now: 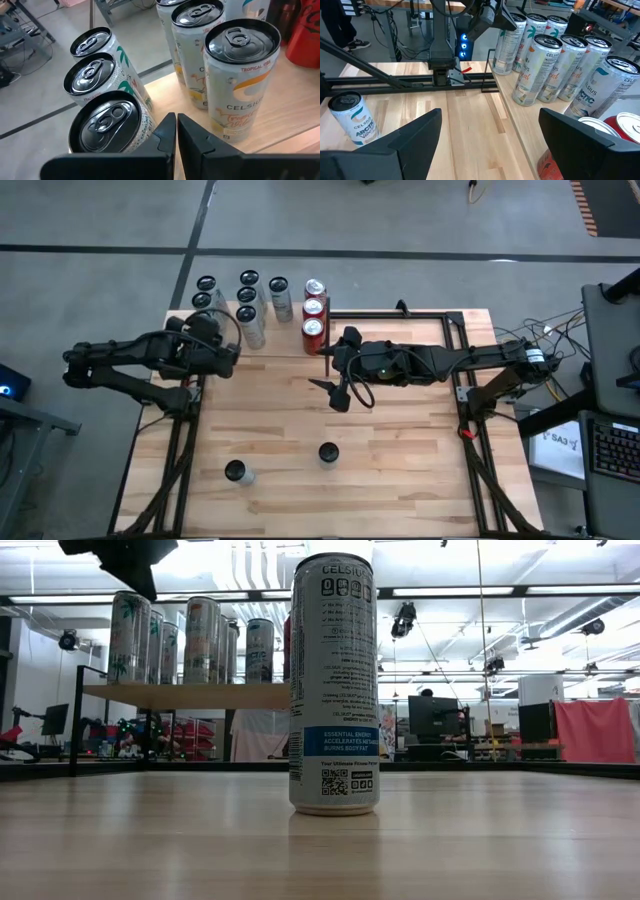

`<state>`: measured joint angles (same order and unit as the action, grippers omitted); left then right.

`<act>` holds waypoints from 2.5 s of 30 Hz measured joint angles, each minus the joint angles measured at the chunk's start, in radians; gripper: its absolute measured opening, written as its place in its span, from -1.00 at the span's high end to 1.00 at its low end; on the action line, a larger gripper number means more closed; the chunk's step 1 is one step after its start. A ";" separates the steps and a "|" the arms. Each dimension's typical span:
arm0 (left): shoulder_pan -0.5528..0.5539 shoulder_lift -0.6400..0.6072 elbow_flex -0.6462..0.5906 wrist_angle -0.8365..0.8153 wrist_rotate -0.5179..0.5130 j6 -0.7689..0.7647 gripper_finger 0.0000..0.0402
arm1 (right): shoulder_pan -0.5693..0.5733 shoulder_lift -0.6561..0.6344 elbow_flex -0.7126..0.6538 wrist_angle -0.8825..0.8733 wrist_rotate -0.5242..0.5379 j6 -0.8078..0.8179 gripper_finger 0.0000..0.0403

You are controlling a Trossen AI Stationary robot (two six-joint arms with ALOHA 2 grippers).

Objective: Place canned beverage on shelf
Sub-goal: Put the white pink soda can on the shelf aligned with the other white pink soda cans

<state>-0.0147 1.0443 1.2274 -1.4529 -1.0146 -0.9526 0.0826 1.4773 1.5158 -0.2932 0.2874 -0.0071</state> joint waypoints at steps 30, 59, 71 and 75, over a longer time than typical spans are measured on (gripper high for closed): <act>0.009 0.018 0.135 0.000 0.159 0.035 1.00 | 0.000 -0.001 0.000 -0.004 0.000 0.010 -0.61; 0.114 0.204 0.203 -0.118 0.184 -0.011 1.00 | 0.011 -0.002 0.000 -0.059 -0.001 0.004 -0.61; 0.135 0.187 0.203 -0.118 0.184 0.024 1.00 | 0.011 -0.002 0.000 -0.071 -0.001 0.006 -0.61; 0.136 0.177 0.203 -0.118 0.184 0.024 1.00 | 0.011 -0.002 0.000 -0.071 -0.001 0.006 -0.61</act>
<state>0.1215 1.2212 1.4300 -1.5711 -0.8303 -0.9287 0.0940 1.4754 1.5158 -0.3645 0.2869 -0.0006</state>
